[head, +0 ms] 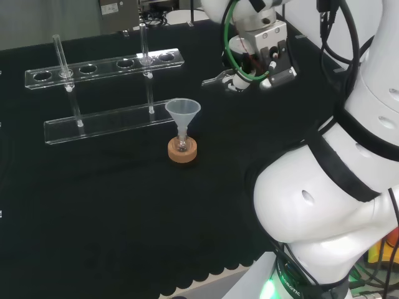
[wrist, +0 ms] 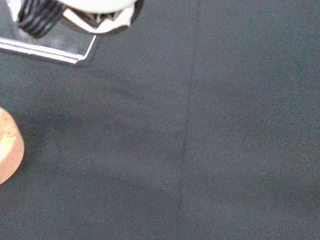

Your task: Pour all the NaCl from the weighing funnel into the round-bottom flask.

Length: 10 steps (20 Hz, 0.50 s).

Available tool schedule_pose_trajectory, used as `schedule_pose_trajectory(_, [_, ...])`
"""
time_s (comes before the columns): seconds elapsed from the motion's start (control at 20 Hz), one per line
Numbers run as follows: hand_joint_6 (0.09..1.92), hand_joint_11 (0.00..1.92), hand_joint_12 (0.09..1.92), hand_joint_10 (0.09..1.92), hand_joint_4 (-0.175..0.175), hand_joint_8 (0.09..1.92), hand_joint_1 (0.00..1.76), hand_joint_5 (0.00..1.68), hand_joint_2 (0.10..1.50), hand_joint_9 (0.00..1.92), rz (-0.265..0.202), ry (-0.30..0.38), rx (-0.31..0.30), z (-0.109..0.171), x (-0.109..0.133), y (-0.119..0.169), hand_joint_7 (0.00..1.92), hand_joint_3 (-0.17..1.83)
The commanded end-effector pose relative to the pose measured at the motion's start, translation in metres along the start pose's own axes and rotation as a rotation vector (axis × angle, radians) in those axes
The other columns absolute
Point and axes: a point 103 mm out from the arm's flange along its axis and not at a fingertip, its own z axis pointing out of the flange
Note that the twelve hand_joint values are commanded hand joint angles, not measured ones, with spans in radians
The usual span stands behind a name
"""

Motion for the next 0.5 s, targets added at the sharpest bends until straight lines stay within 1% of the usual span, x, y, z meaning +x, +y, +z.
schedule_pose_trajectory(0.05, [1.08,0.53,1.26,0.51,0.175,0.67,1.06,1.06,0.71,0.91,-0.019,-0.032,0.031,0.001,0.016,-0.003,0.66,0.74])
schedule_pose_trajectory(0.5, [1.07,0.53,1.26,0.5,0.175,0.67,1.06,1.06,0.71,0.91,-0.05,-0.085,0.06,-0.005,0.032,0.0,0.66,0.74])
